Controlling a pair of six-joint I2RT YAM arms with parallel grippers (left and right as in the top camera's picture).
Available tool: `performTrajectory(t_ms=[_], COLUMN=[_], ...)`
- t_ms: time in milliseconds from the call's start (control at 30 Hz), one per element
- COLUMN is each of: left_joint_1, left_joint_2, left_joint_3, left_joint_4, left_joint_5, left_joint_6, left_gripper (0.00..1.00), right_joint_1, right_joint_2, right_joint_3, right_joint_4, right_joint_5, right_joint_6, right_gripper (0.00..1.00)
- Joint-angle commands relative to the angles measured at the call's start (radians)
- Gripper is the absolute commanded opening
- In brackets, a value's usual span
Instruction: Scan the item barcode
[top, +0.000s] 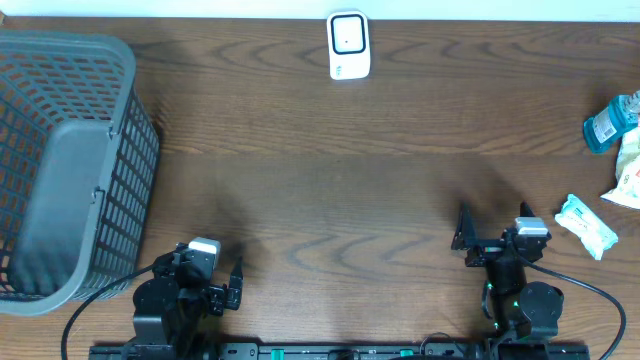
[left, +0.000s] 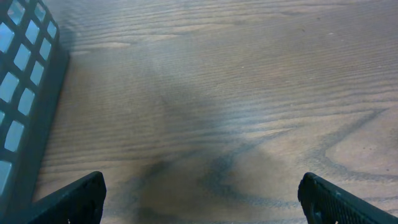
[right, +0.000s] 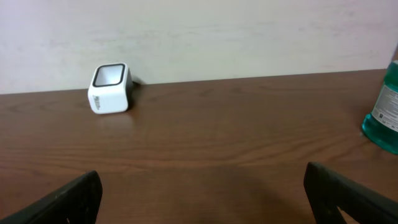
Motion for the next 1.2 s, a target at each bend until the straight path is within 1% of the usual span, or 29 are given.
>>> performTrajectory(t_ms=[0, 867, 933, 967, 1000, 1067, 1167], left_joint_1=[-0.003, -0.003, -0.003, -0.003, -0.003, -0.003, -0.003], left_joint_2=[-0.006, -0.006, -0.008, -0.008, -0.008, -0.008, -0.008], left_joint_3=[0.002, 0.002, 0.0, 0.0, 0.0, 0.0, 0.0], left_joint_4=[-0.001, -0.002, 0.047, 0.1, 0.211, 0.313, 0.385], left_joint_5=[0.012, 0.002, 0.002, 0.002, 0.002, 0.005, 0.004], left_joint_6=[-0.009, -0.009, -0.009, -0.008, -0.009, -0.009, -0.008], left_gripper=[0.99, 0.99, 0.99, 0.99, 0.99, 0.99, 0.99], right_joint_1=[0.008, 0.008, 0.008, 0.008, 0.008, 0.008, 0.008], right_joint_2=[-0.006, -0.006, -0.006, -0.006, -0.006, -0.006, -0.006], right_joint_3=[-0.002, -0.002, -0.002, -0.002, -0.002, -0.002, -0.002], right_joint_4=[-0.004, -0.004, -0.004, -0.004, -0.004, -0.004, -0.004], right_joint_5=[0.002, 0.002, 0.002, 0.002, 0.002, 0.002, 0.002], right_joint_6=[-0.014, -0.015, -0.014, -0.015, -0.014, -0.015, -0.015], right_gripper=[0.99, 0.99, 0.99, 0.99, 0.99, 0.99, 0.99])
